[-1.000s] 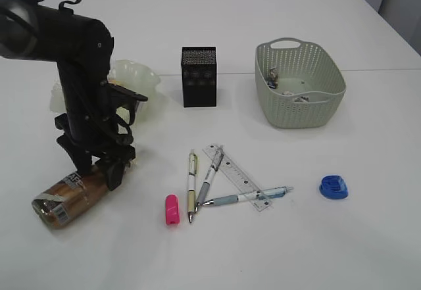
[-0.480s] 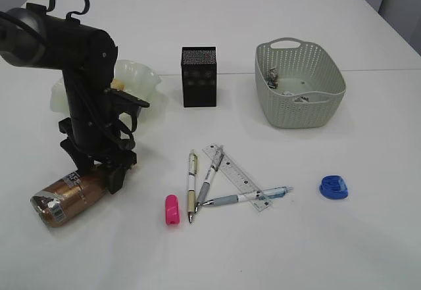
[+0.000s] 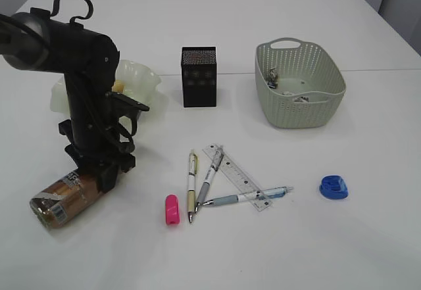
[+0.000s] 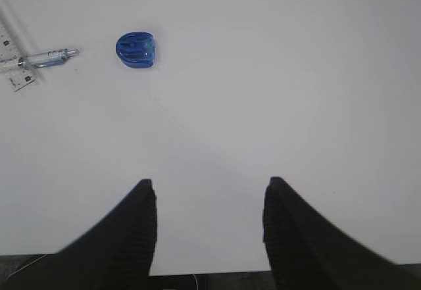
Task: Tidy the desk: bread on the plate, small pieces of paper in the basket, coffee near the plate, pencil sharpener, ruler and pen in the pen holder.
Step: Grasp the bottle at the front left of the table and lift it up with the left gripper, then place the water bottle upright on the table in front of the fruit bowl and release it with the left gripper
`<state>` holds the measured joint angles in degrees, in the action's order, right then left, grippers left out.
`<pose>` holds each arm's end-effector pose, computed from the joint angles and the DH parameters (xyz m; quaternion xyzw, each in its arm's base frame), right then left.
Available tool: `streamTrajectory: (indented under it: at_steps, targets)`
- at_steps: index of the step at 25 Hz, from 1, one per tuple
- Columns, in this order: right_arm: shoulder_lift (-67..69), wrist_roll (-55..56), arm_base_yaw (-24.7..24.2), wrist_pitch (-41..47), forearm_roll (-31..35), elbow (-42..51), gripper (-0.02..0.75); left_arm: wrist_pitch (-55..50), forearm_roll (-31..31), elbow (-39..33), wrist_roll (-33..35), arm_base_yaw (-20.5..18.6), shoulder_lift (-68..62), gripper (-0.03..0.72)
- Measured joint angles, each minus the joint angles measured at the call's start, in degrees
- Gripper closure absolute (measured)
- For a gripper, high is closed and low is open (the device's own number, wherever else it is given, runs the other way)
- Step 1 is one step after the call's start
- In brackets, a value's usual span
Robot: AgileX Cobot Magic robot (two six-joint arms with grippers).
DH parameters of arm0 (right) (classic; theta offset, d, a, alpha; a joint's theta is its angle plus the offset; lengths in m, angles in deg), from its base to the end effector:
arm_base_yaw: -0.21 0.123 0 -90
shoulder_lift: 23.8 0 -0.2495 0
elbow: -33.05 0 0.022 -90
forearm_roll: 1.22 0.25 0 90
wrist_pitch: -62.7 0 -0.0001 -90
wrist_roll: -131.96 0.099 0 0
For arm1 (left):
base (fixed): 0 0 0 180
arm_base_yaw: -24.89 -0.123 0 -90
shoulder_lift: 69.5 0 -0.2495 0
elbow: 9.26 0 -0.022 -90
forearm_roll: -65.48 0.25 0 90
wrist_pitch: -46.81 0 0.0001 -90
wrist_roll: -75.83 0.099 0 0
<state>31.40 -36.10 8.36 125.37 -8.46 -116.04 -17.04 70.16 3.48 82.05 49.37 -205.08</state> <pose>0.1567 0.0112 0.2828 0.0190 0.9611 -0.0140 0.2752 0.3568 -0.1545 0.0825 -0.2834 -0.9566 -0.0443 0.0519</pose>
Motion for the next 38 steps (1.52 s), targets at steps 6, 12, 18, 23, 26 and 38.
streamTrajectory:
  at_steps: [6, 12, 18, 23, 26, 38]
  targets:
    - [0.00, 0.00, 0.00, -0.10, 0.00, 0.00, 0.323, 0.00, 0.97, 0.00, 0.00, 0.10, 0.00, 0.426]
    - [0.00, 0.00, 0.00, -0.10, 0.00, 0.00, 0.323, -0.30, -0.96, -0.09, 0.00, 0.10, 1.04, 0.433]
    - [0.00, 0.00, 0.00, -0.10, 0.00, 0.00, 0.323, -3.89, -3.32, -0.13, 0.00, 0.10, 7.04, 0.435]
    - [0.00, 0.00, 0.00, -0.10, 0.00, 0.00, 0.323, -4.65, -8.42, -0.35, 0.00, -1.04, 15.19, 0.435]
    - [0.00, 0.00, 0.00, -0.10, 0.00, 0.00, 0.323, -4.79, -10.37, -1.38, 0.00, -1.27, 20.75, 0.436]
    - [0.00, 0.00, 0.00, 2.70, -0.10, 0.00, 0.323, 22.29, -9.09, -39.91, 0.00, -4.74, 53.19, 0.437]
